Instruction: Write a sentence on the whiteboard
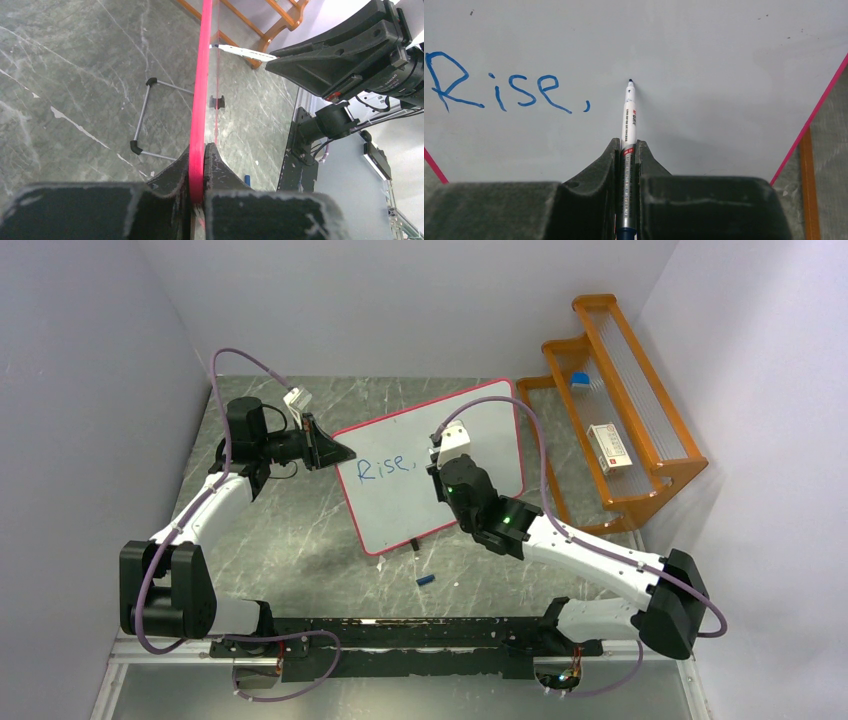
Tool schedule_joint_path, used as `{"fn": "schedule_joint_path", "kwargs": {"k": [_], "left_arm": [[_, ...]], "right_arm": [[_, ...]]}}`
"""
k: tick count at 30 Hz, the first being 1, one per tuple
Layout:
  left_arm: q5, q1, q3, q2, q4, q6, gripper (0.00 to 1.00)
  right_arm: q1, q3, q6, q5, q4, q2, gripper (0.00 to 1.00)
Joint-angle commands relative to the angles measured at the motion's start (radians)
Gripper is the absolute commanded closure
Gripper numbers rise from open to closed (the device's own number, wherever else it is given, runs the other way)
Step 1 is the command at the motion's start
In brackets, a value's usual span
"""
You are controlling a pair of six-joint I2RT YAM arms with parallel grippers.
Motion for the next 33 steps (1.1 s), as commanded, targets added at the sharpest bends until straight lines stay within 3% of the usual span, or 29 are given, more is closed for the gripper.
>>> {"fn": "schedule_joint_path", "kwargs": {"k": [1,33], "left_arm": [[-0.056,-0.029,-0.017,0.027,-0.086,0.100,0.95],[-0.065,-0.029,-0.017,0.028,-0.093,0.105,0.95]], "right_arm": [[-0.011,0.013,-0.008,-0.003,0.033,0.019,1.00],[-0.010,0.010,-0.017,-0.086,0.049,0.022,1.00]]}}
